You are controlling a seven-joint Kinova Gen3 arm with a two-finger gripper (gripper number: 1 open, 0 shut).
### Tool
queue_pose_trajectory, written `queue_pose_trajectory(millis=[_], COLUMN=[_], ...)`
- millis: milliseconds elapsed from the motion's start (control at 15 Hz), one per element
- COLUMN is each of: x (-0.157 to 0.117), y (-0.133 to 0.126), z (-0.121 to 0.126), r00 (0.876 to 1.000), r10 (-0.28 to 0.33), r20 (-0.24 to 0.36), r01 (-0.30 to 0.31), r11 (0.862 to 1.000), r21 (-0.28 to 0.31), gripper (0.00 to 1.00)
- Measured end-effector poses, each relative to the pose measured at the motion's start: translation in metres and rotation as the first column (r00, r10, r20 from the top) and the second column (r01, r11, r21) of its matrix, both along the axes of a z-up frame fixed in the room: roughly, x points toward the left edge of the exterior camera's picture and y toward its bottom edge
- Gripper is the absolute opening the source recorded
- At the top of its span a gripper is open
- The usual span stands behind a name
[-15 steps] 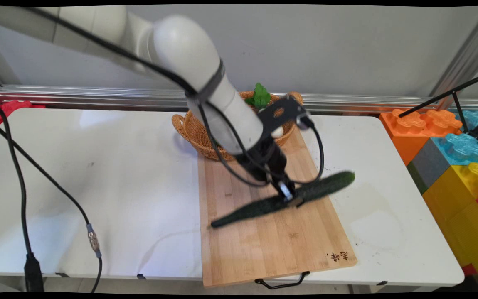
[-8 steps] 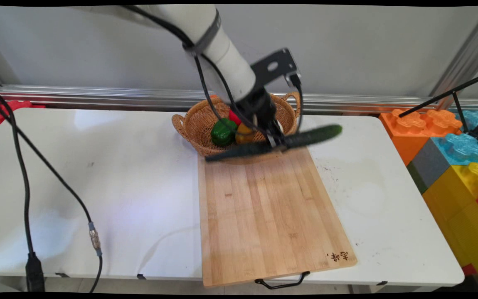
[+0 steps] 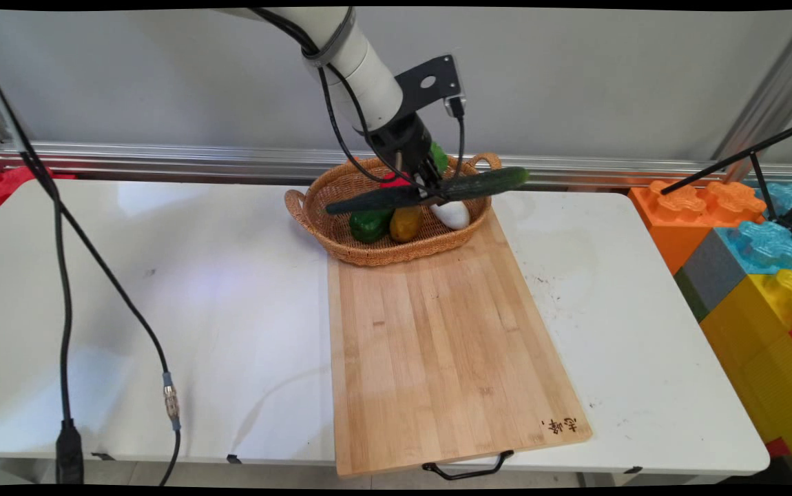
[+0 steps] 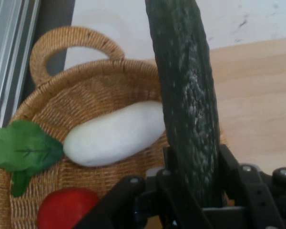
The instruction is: Place the picked object in the vegetable basket
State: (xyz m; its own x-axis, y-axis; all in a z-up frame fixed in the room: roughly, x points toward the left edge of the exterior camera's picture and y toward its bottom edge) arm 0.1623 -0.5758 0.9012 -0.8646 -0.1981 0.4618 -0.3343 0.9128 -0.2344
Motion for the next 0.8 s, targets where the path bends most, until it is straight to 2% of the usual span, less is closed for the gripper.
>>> queue_pose_trajectory(millis=[267,600,667,800], x=[0.009,0.013,0.014,0.015], y=[-0.017,-0.027,-0.028,-0.030], z=[-0.018,-0.042,-0.044,-0.047], r00=[1.000,1.000,1.000,0.999], r10=[-0.008,-0.001,-0.001,0.001], r20=[0.011,-0.013,-0.019,-0.037], r01=[0.008,0.002,0.003,0.003], r11=[1.000,0.997,0.996,0.996], r21=[0.020,0.081,0.086,0.092], gripper=[0.00,0.00,1.00,1.00])
